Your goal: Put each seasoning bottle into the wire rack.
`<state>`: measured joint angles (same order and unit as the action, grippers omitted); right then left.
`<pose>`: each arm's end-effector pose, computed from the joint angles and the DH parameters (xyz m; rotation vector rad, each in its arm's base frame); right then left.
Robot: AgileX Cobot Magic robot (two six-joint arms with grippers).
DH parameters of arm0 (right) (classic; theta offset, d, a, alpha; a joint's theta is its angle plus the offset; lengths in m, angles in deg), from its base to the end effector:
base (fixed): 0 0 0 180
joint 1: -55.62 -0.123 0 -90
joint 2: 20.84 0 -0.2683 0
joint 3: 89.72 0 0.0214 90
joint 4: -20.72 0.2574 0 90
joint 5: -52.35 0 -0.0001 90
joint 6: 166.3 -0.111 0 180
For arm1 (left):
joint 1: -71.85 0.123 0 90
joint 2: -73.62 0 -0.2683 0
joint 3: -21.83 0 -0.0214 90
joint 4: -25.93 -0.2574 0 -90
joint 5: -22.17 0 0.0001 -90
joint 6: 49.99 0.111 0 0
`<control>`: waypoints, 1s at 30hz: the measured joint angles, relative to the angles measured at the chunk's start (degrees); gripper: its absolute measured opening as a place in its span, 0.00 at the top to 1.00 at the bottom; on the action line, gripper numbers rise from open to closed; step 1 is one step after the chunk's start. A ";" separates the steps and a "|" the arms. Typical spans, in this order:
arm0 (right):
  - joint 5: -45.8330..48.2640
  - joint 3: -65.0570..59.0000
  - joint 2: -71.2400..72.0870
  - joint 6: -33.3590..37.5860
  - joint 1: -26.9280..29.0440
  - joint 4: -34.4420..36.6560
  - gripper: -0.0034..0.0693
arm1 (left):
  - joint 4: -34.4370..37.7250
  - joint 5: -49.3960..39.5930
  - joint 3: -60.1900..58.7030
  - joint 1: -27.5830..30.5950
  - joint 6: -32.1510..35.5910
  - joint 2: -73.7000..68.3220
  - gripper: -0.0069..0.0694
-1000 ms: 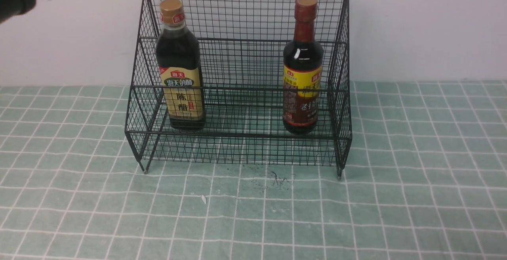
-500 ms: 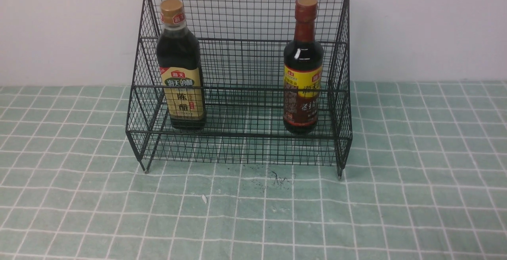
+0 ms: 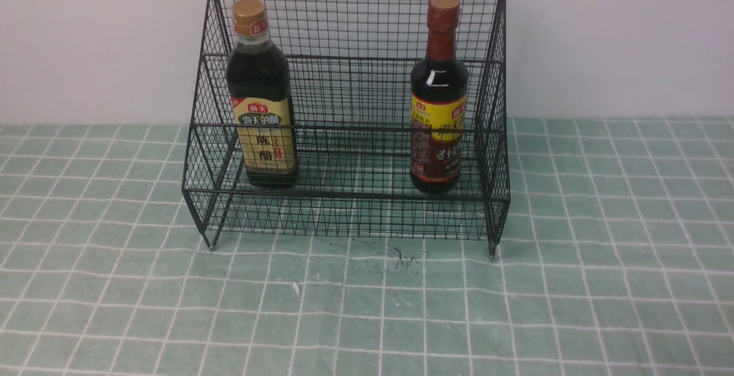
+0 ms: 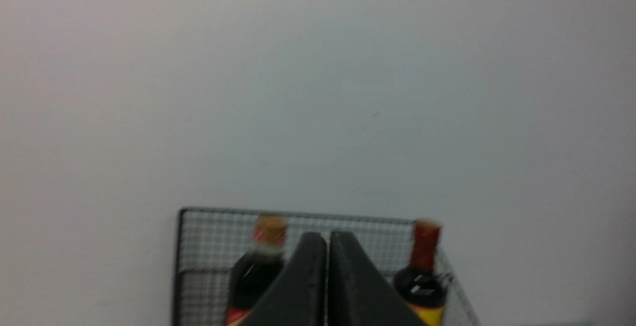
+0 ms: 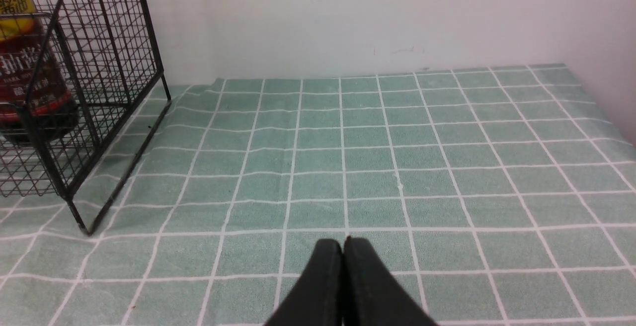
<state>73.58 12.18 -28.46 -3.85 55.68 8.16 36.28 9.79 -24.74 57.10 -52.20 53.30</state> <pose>0.0952 -0.0089 0.1676 0.1498 1.8516 -0.0035 0.0818 -0.0260 0.3578 0.0620 1.3916 -0.4210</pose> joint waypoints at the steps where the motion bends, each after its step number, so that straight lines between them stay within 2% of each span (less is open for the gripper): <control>1: 0.00 0.00 0.00 0.00 0.00 0.00 0.97 | -0.28 0.00 -0.57 0.29 -0.01 0.30 0.92; 2: 0.00 0.00 0.00 0.00 0.00 0.00 0.97 | -1.80 -0.30 -5.48 3.22 0.05 3.07 0.92; 7: 0.00 0.00 0.00 0.00 0.00 0.00 0.97 | -4.34 -1.27 -20.43 9.50 1.32 9.72 0.92; 13: 0.06 0.00 0.00 0.00 0.00 0.00 0.97 | -6.71 -3.09 -31.41 10.19 1.85 12.67 0.92; 17: 0.06 0.00 0.00 0.00 0.00 0.00 0.97 | -8.28 -8.12 -31.82 10.19 2.21 12.67 0.92; 30: 0.06 0.00 0.00 0.00 0.00 0.00 0.97 | -8.63 -8.54 -31.82 10.19 2.21 12.68 0.92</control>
<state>73.64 12.18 -28.46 -3.85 55.68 8.16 27.65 1.25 -56.56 67.28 -49.99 65.98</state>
